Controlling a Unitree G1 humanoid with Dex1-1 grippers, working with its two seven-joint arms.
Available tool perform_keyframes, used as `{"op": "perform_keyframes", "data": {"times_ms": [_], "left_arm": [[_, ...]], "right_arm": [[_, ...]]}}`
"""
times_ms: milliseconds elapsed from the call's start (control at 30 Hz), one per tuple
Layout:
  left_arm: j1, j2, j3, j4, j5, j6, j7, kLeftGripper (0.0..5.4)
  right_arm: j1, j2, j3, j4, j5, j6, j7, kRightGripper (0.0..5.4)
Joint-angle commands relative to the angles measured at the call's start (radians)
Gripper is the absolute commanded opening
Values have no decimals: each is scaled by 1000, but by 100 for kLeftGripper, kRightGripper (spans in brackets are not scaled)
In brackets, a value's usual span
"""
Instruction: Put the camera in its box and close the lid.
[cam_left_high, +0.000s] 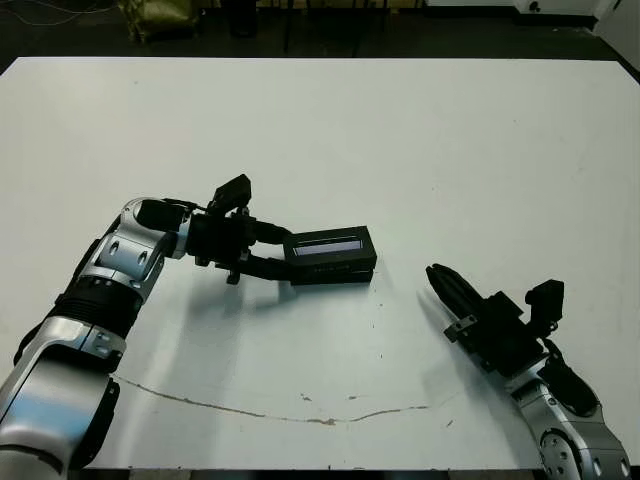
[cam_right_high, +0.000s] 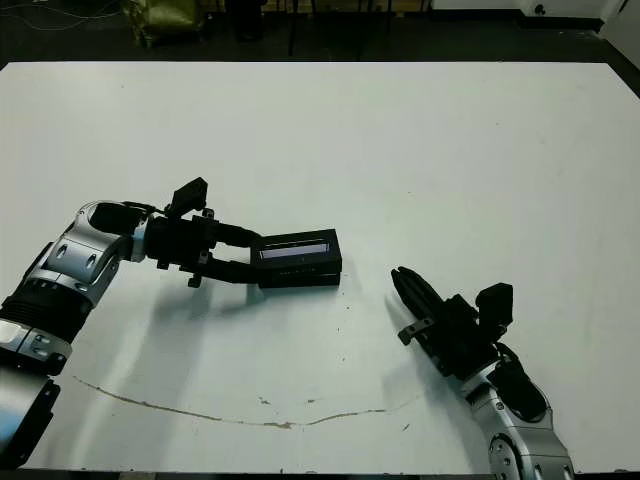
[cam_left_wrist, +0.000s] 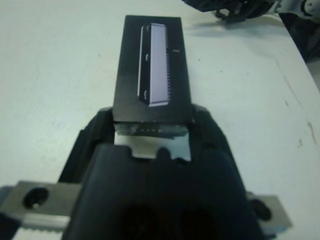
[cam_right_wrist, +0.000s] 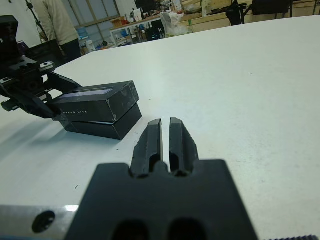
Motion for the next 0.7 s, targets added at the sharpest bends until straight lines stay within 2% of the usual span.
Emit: {"op": "perform_keyframes", "data": {"times_ms": [33, 267, 567, 700], "left_arm": [[6, -12, -9, 17, 18, -7, 1, 226], [3, -22, -14, 7, 35, -9, 15, 226], [-19, -37, -19, 29, 34, -2, -10, 226], [-26, -41, -22, 31, 42, -10, -11, 226]], "right_arm": [[13, 2, -5, 15, 6, 7, 0, 0], [16, -3, 3, 11, -21, -5, -12, 0], [13, 4, 1, 24, -11, -22, 7, 0], [14, -2, 2, 12, -12, -4, -5, 0]]}}
